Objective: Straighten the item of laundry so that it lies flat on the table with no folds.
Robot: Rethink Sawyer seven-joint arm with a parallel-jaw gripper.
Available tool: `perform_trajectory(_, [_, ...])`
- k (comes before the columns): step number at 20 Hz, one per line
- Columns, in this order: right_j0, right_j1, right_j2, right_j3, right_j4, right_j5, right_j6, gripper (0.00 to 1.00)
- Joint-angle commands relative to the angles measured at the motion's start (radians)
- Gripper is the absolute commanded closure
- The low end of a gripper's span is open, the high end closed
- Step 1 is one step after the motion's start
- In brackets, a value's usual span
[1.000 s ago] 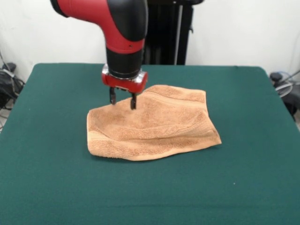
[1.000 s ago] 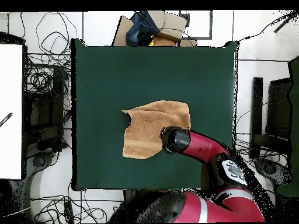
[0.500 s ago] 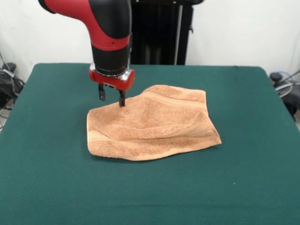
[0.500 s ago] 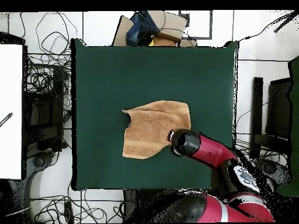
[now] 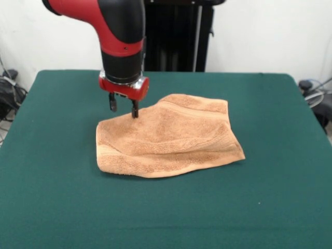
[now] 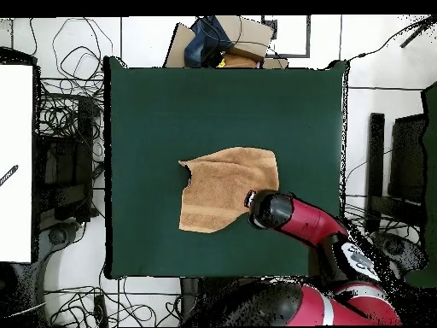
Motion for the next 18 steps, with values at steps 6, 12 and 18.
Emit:
perform_trajectory(6, [0.02, 0.052, 0.028, -0.011, -0.03, -0.066, 0.121, 0.0])
perform_trajectory(12, [0.031, 0.053, 0.033, -0.048, -0.019, -0.027, 0.111, 0.0])
perform_trajectory(18, [0.043, 0.078, 0.035, -0.096, -0.009, -0.003, 0.107, 0.0])
